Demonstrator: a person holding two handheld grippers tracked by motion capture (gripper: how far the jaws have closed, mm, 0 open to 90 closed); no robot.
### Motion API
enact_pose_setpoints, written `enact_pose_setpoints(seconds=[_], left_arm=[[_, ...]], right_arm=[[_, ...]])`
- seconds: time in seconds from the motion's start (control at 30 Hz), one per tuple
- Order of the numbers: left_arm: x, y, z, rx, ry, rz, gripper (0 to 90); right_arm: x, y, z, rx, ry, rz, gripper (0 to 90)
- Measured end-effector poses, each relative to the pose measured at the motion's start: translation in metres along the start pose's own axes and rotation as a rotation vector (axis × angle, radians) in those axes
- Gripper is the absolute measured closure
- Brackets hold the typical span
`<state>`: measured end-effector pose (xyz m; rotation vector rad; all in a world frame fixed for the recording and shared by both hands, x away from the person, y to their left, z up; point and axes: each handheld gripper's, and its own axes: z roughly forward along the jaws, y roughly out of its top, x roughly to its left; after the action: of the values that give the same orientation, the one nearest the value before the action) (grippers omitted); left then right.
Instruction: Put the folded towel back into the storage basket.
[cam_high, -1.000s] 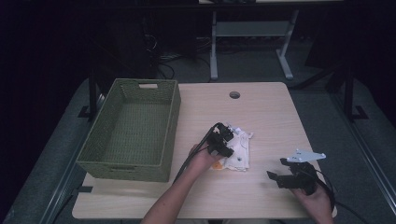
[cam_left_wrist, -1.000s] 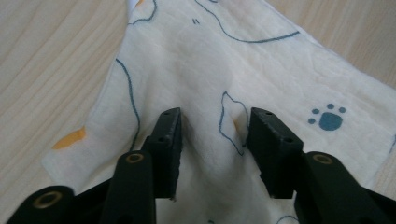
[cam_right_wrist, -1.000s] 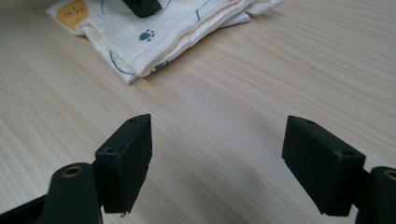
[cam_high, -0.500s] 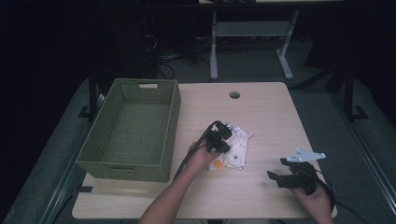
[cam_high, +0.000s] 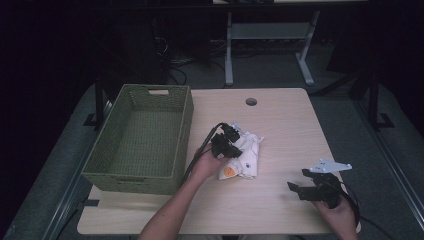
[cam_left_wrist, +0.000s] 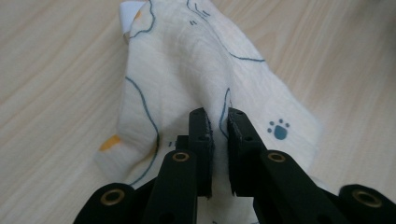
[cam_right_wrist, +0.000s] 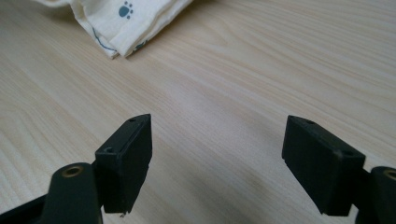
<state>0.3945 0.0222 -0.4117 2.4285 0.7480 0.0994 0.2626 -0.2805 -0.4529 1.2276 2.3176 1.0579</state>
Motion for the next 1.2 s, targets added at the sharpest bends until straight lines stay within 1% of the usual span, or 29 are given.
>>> enact_pose_setpoints(seconds=[0.03, 0.2, 0.23, 0.27, 0.33, 0.37, 0.43, 0.47, 0.5, 0.57, 0.63, 0.67, 0.7, 0.73, 0.77, 0.8, 0.9, 0.97, 1.0, 1.07, 1.1, 1.13, 1.2], left_arm=[[0.000, 0.000, 0.000, 0.000, 0.000, 0.000, 82.1], [0.001, 0.001, -0.021, -0.030, -0.012, -0.005, 82.0], [0.004, 0.000, -0.028, -0.046, -0.023, -0.019, 81.9], [0.004, 0.000, -0.028, -0.046, -0.023, -0.019, 81.9], [0.006, -0.002, -0.035, -0.060, -0.027, -0.032, 81.8], [0.008, -0.004, -0.042, -0.060, -0.023, -0.031, 81.7], [0.010, -0.006, -0.048, -0.073, -0.018, -0.035, 81.7], [0.011, -0.006, -0.051, -0.072, -0.017, -0.030, 81.7], [0.011, -0.006, -0.051, -0.072, -0.017, -0.030, 81.6], [0.015, -0.009, -0.060, -0.081, -0.014, -0.035, 81.7], [0.016, -0.009, -0.063, -0.085, -0.014, -0.033, 81.7], [0.019, -0.011, -0.069, -0.095, -0.021, -0.040, 81.7], [0.019, -0.011, -0.069, -0.095, -0.021, -0.040, 81.7], [0.022, -0.013, -0.075, -0.117, -0.028, -0.057, 81.7], [0.022, -0.013, -0.075, -0.117, -0.028, -0.057, 81.7], [0.025, -0.015, -0.080, -0.120, -0.035, -0.061, 81.7], [0.028, -0.015, -0.085, -0.110, -0.027, -0.053, 81.7], [0.031, -0.015, -0.094, -0.129, -0.026, -0.061, 81.8], [0.031, -0.015, -0.094, -0.129, -0.026, -0.061, 81.7], [0.034, -0.015, -0.104, -0.144, -0.021, -0.063, 81.7], [0.034, -0.015, -0.104, -0.144, -0.021, -0.063, 81.7], [0.037, -0.015, -0.111, -0.149, -0.021, -0.063, 81.7], [0.039, -0.016, -0.118, -0.150, -0.018, -0.062, 81.7]], right_arm=[[0.000, 0.000, 0.000, 0.000, 0.000, 0.000, 23.8], [-0.001, 0.000, 0.000, -0.006, -0.003, 0.004, 23.8], [-0.001, 0.000, 0.000, -0.006, -0.005, 0.004, 23.8], [-0.001, 0.000, 0.000, -0.006, -0.005, 0.004, 23.8], [-0.001, 0.000, 0.000, -0.004, -0.007, 0.006, 23.8], [-0.001, 0.000, 0.000, -0.004, -0.008, 0.007, 23.8], [-0.001, 0.000, 0.000, -0.003, -0.008, 0.010, 23.8], [-0.002, -0.001, 0.000, -0.003, -0.009, 0.009, 23.8], [-0.002, -0.001, 0.000, -0.003, -0.009, 0.010, 23.8], [-0.002, -0.001, 0.000, -0.004, -0.009, 0.012, 23.8], [-0.002, -0.001, 0.001, -0.004, -0.011, 0.011, 23.8], [-0.002, -0.001, 0.001, -0.004, -0.011, 0.010, 23.8], [-0.002, -0.001, 0.001, -0.004, -0.011, 0.010, 23.8], [-0.002, -0.001, 0.001, -0.005, -0.012, 0.013, 23.8], [-0.002, -0.001, 0.001, -0.007, -0.011, 0.014, 23.8], [-0.002, 0.000, 0.001, -0.008, -0.012, 0.014, 23.8], [-0.002, 0.000, 0.001, -0.006, -0.015, 0.015, 23.8], [-0.002, 0.000, 0.002, -0.004, -0.022, 0.016, 23.8], [-0.001, 0.000, 0.002, -0.004, -0.022, 0.016, 23.8], [-0.001, 0.000, 0.002, -0.005, -0.023, 0.016, 23.8], [-0.001, 0.000, 0.002, -0.005, -0.024, 0.017, 23.7], [-0.001, 0.000, 0.002, -0.006, -0.023, 0.017, 23.8], [-0.001, 0.000, 0.002, -0.007, -0.024, 0.018, 23.8]])
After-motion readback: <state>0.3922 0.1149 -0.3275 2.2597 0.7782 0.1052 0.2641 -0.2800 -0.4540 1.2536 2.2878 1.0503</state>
